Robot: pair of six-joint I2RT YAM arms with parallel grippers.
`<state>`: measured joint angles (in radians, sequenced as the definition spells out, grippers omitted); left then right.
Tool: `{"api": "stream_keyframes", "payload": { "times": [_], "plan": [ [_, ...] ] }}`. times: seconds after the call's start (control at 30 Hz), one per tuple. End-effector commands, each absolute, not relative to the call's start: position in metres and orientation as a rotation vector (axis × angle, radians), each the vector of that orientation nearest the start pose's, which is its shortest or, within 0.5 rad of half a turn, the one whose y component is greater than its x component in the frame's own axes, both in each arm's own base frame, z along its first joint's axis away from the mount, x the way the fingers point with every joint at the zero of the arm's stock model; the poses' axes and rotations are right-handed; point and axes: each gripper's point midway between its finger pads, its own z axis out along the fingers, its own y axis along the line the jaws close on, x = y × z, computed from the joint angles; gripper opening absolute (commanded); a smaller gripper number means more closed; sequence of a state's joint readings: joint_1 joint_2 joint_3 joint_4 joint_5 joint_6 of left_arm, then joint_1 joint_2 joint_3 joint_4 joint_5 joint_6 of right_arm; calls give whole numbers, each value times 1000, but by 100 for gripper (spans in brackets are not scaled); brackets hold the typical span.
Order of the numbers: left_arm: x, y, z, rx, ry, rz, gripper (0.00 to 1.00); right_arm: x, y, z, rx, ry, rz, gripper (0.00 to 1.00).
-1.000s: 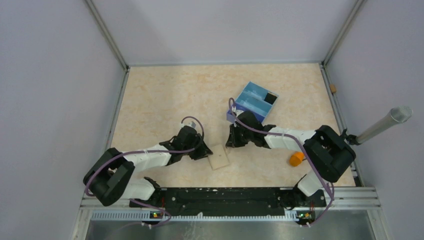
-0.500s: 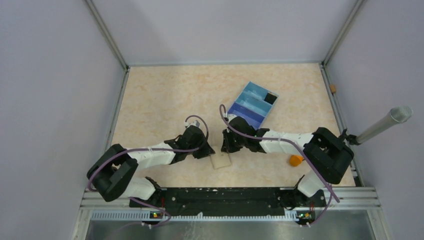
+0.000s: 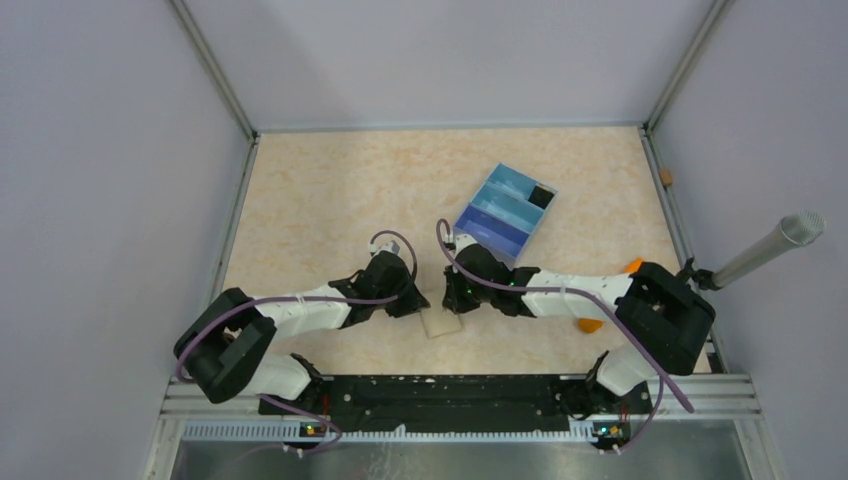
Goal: Put the credit cards into the card holder
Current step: Close the card holder at the center of the board.
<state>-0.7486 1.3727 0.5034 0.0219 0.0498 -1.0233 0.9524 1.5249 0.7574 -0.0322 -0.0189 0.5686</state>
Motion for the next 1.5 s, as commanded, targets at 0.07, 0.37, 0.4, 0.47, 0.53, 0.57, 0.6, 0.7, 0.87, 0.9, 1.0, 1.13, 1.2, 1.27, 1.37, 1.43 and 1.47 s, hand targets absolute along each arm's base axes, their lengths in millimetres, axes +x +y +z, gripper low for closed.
{"api": "stream_keyframes", "payload": {
  "times": [0.07,0.37,0.4,0.47,0.53,0.57,0.6,0.7,0.87,0.9,1.0,1.13,1.2,1.27,1.37,1.43,1.47],
  "plan": [
    [174,-201,-26,-338,2756,-464,24,204,327,60,-471,2352,710,0],
    [174,-202,-26,-335,2758,-466,24,194,326,51,-486,2337,685,0],
    [174,-202,-26,-334,2757,-466,24,192,326,50,-490,2334,677,0],
    [174,-202,-26,-335,2758,-467,24,189,324,47,-501,2332,660,0],
    [175,-202,-25,-333,2756,-467,23,187,323,44,-502,2332,663,0],
    [175,-202,-25,-333,2757,-467,23,186,324,43,-500,2331,669,0],
    [175,-203,-25,-335,2757,-468,23,185,323,41,-502,2333,667,0],
    [174,-202,-26,-339,2757,-465,23,180,320,37,-500,2344,639,0],
    [175,-203,-24,-346,2752,-471,23,171,313,31,-463,2362,628,0],
    [175,-202,-25,-346,2753,-470,23,169,312,31,-456,2364,628,0],
    [175,-202,-25,-349,2751,-469,23,164,309,27,-444,2368,612,0],
    [175,-202,-25,-348,2751,-471,23,162,311,22,-460,2367,599,0],
    [175,-202,-25,-347,2751,-469,23,165,311,21,-464,2366,579,0],
    [175,-202,-25,-347,2751,-469,23,168,310,20,-464,2361,548,0],
    [175,-202,-24,-348,2750,-470,23,175,309,23,-469,2348,503,0],
    [175,-202,-25,-348,2750,-471,23,177,313,26,-507,2339,498,0],
    [176,-202,-24,-346,2748,-472,23,177,315,26,-525,2344,492,0]
  ]
}}
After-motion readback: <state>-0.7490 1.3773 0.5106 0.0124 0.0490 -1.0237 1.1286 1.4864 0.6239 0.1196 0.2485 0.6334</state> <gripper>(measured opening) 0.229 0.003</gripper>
